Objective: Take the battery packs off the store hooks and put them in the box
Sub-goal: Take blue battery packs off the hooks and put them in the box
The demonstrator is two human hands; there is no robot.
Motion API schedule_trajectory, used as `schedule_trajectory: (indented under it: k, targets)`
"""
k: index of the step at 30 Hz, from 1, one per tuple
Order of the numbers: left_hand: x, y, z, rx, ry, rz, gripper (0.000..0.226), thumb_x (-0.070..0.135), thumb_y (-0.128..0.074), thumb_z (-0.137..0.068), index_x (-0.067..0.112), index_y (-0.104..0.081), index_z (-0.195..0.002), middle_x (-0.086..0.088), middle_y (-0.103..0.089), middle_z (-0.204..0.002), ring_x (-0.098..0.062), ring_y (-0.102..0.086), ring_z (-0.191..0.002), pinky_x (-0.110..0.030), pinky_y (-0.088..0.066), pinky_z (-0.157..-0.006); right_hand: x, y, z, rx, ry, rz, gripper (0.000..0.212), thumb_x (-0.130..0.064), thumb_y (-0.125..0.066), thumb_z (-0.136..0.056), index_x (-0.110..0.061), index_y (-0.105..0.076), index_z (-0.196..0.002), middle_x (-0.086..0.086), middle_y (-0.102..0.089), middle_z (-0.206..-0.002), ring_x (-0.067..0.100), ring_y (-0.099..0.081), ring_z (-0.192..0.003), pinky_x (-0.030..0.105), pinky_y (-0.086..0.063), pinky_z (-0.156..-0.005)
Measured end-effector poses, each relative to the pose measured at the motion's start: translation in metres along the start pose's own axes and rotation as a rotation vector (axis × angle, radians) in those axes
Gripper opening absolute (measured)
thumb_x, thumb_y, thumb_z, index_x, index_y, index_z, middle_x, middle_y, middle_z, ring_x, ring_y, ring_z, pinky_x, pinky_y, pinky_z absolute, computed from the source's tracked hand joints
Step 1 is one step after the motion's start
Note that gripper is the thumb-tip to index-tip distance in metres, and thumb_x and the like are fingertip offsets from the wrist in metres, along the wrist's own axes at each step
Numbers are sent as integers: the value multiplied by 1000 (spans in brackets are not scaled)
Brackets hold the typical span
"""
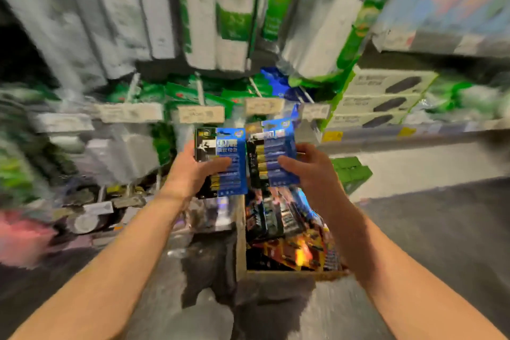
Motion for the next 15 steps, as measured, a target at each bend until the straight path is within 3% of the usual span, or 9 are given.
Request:
schedule_trajectory:
  k: [4,7,11,13,15]
  targets:
    - [82,50,34,109,-146,64,60,10,-77,-54,3,-61,-111,7,-76,-77,-6,-70,-68,-26,-58,-66,-78,-66,12,-175,174,-39,24,2,-72,-70,-10,-60,-87,0,-73,-76,13,-69,-67,28,-58,-69]
    - [155,89,57,178,-283,85,77,18,-84,-45,1,-61,-116,-4,-76,-91,-18,-72,-77,-36,-60,-73,-141,-114,24,-229,308,-72,26,12,-64,-80,-13,-57,-84,-4,-73,-70,8,-68,-62,26,-56,-68]
    - [255,133,83,204,-498,68,67,22,-83,-44,9,-65,-108,-3,-77,-91,-19,-72,-79,-37,-61,-73,-227,-175,42,-280,473,-116,22,9,-64,-82,-12,-57,-85,-5,-73,-70,7,-68,-62,22,-53,-60]
    - [301,155,97,224,-611,62,52,17,-81,-49,15,-67,-98,1,-77,-84,-15,-73,-73,-33,-60,-66,-268,-206,49,-321,535,-136,19,5,-66,-82,-10,-58,-91,-1,-75,-78,12,-70,-67,27,-55,-63]
    - [348,180,111,258,-721,48,51,17,-80,-52,12,-66,-101,3,-77,-82,-13,-72,-70,-30,-57,-62,-309,-240,54,-364,613,-153,18,2,-66,-82,-11,-60,-94,1,-75,-82,15,-70,-70,35,-55,-70]
Point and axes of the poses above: each hand's wrist, its own z-axis away from the middle knuckle, its own y-axis out of the back of the hand, x = y × z, the point moved 4 cm from there along -z, towards the middle knuckle
